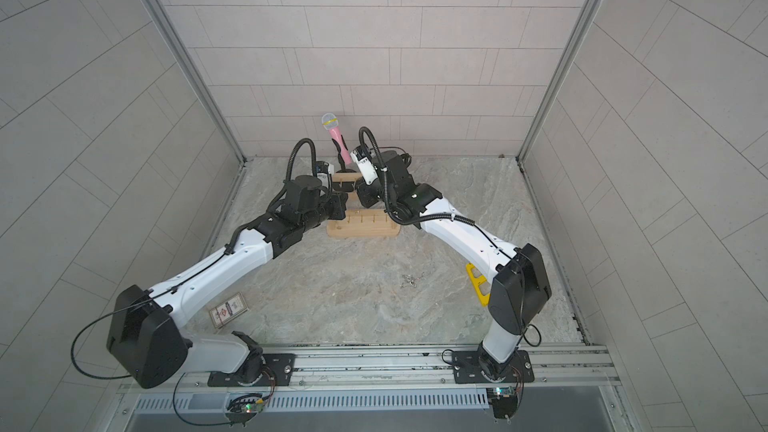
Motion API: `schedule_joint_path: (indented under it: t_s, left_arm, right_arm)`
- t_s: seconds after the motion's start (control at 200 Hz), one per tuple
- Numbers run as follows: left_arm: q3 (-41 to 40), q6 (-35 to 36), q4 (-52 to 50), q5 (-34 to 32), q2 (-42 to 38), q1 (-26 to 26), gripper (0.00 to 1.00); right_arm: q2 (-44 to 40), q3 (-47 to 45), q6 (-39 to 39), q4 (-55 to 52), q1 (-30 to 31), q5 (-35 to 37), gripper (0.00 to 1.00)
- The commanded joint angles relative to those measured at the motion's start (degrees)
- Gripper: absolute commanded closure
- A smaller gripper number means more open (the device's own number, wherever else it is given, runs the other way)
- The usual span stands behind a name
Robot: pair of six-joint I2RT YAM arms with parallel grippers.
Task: Hang the necklace on the jewelry display stand
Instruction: Hang the necklace on the stand.
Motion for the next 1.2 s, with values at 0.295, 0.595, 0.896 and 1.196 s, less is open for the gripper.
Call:
schedule_joint_path:
  t_s: [0.295,0.595,0.896,1.196]
  left_arm:
    - [-0.5,-1.2,1.8,0.2,1.0,0.3,0.85]
    - [-0.4,-1.9,0.9,0.3,-0.9,0.3,0.85]
    - [0.2,-5.5,-6.0,1.4,-5.5,0.3,0.82]
    - [0.2,-6.0,-12.1,1.3,-9.3,0.5,0.82]
  right_arm:
    - [-0.6,1.5,-1.4,-0.4,-0.1,1.3,0.87]
    - [-1.2,1.6,-1.1,-0.5,0.0,0.8,0.86]
    - [-4.9,0.5,-0.3,-0.5,0.0,-0.2,0.82]
    - [-9.3,-1.5,0.3,-1.5,0.3,0.8,0.79]
